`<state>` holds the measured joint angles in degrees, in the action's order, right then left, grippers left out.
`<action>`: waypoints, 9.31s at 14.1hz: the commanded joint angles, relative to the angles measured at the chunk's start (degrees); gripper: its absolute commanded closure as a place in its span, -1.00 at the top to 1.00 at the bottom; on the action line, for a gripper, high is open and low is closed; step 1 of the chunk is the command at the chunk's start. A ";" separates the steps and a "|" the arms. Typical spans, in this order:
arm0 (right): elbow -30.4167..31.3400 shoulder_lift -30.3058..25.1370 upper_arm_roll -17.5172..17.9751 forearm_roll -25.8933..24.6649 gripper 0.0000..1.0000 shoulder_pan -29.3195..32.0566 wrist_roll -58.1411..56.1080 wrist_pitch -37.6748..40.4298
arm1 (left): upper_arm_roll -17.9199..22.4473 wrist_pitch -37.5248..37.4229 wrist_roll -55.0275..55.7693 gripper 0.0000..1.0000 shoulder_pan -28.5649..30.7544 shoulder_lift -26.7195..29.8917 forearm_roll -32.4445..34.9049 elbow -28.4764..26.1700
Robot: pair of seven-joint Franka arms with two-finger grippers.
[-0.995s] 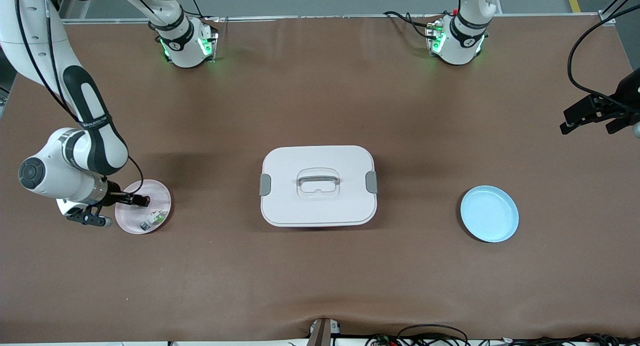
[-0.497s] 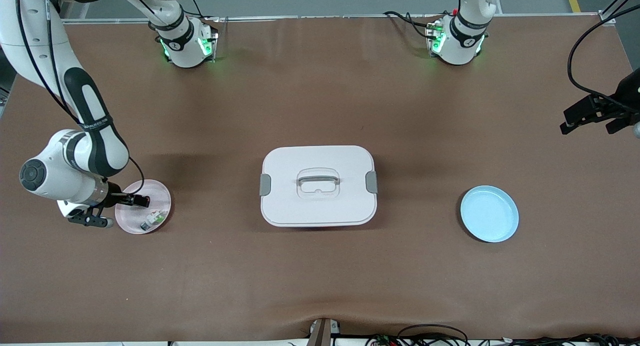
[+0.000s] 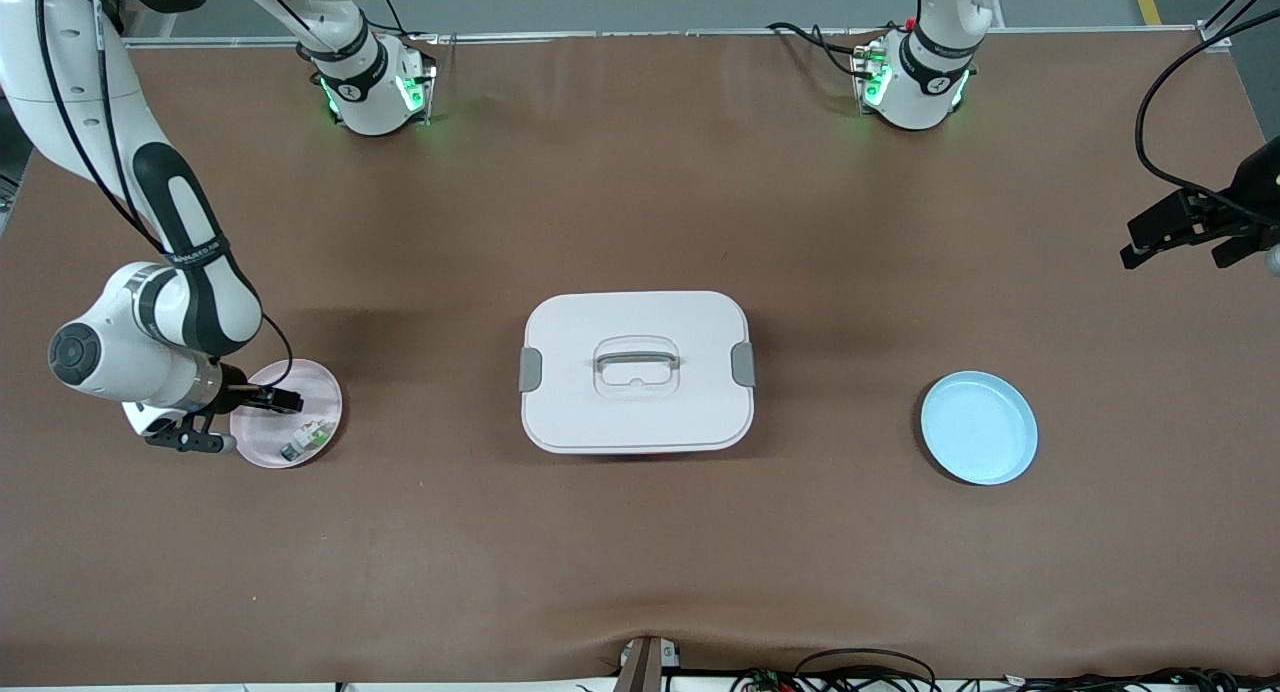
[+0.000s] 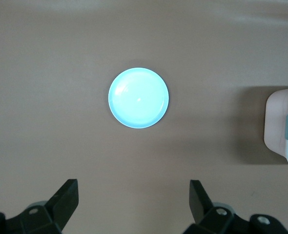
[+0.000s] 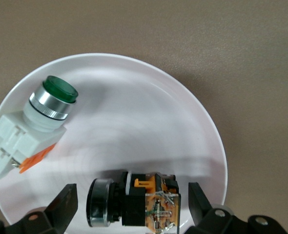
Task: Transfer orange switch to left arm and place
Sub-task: 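Close the right gripper on the black-orange switch and lift it, then carry the switch over the white box while the left gripper approaches, then grasp the switch with the left gripper beside the right gripper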
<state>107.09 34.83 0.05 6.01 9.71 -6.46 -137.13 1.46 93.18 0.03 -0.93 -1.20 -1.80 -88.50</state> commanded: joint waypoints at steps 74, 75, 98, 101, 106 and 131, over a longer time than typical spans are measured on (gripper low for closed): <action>-51.01 1.64 4.53 32.84 -1.00 -42.49 121.51 23.49 | -25.10 17.29 33.45 1.00 -0.83 -6.44 -33.36 0.17; -51.01 1.73 4.26 32.84 -1.00 -42.84 121.51 23.48 | -25.19 17.82 34.42 1.00 -1.09 -6.54 -33.36 0.26; -51.10 2.17 4.26 32.93 -1.00 -43.11 121.51 21.46 | -25.72 28.55 33.73 1.00 -8.92 -13.39 -33.53 -1.06; -51.10 2.17 4.26 32.93 -1.00 -43.11 121.51 21.46 | -25.63 28.12 29.34 1.00 -7.95 -14.35 -33.53 -0.97; -51.10 2.17 4.17 32.93 -1.00 -43.11 121.51 21.55 | -25.01 27.50 26.78 1.00 -7.33 -15.23 -33.53 -0.97; -51.10 2.08 4.08 32.93 0.99 -43.11 121.51 20.93 | -25.19 27.15 29.94 -1.00 -6.10 -14.89 -33.71 -0.88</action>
<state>57.72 36.88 4.49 39.17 -33.22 113.48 -115.15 -23.81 121.02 26.77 -7.26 -16.64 -35.29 -88.25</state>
